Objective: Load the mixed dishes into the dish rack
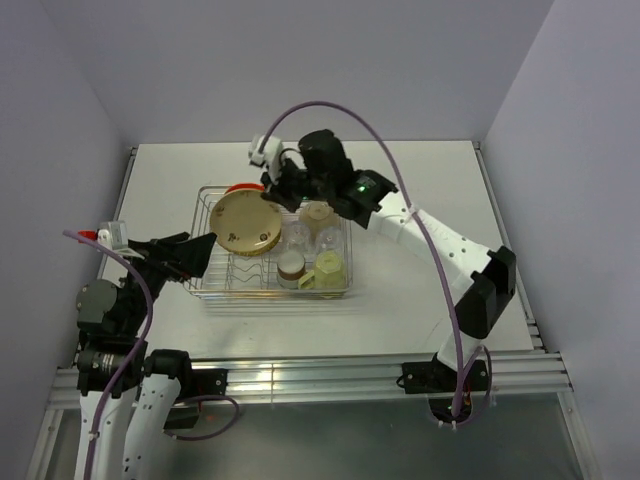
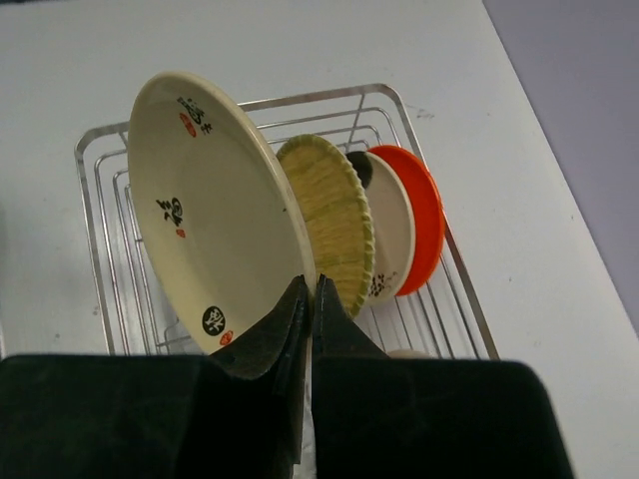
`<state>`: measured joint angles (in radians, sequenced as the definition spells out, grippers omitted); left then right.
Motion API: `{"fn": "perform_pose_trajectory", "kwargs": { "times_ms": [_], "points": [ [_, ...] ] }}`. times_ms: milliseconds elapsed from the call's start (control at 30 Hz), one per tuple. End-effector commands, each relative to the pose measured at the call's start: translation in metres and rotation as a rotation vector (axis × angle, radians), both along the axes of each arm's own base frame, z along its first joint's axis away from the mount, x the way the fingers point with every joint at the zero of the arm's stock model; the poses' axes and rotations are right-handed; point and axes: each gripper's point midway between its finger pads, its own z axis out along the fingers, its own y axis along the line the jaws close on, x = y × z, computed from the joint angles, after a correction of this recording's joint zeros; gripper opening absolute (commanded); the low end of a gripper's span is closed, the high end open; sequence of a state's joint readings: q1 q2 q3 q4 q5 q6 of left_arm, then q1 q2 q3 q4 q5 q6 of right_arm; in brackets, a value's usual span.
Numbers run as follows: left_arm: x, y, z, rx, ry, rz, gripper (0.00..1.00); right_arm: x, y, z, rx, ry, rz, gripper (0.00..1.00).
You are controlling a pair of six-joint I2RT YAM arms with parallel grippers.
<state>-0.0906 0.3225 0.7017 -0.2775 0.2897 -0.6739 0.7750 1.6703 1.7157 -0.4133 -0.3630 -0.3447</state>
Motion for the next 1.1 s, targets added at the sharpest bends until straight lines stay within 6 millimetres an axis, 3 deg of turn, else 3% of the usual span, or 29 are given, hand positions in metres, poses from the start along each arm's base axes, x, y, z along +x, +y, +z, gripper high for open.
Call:
{"fn": "perform_pose_trajectory", "kwargs": {
  "times_ms": [0, 167, 333, 600, 1067],
  "points": [
    [-0.008, 0.006, 0.003, 0.037, -0.037, 0.029, 0.99, 0.011, 0.017, 0.015, -0.064, -0.19, -0.034, 0.0],
    [-0.014, 0.019, -0.006, 0.052, -0.004, 0.099, 0.99, 0.007, 0.046, -0.007, -0.136, -0.297, -0.032, 0.0],
    [-0.022, 0.027, -0.013, 0.051, 0.005, 0.143, 0.99, 0.018, 0.056, -0.015, -0.158, -0.363, -0.061, 0.0],
    [-0.028, 0.033, -0.023, 0.059, 0.028, 0.17, 0.99, 0.034, 0.06, -0.028, -0.202, -0.43, -0.097, 0.0],
    [-0.027, 0.033, -0.029, 0.058, 0.04, 0.173, 0.99, 0.029, 0.064, -0.068, -0.257, -0.434, -0.066, 0.0]
  ]
}}
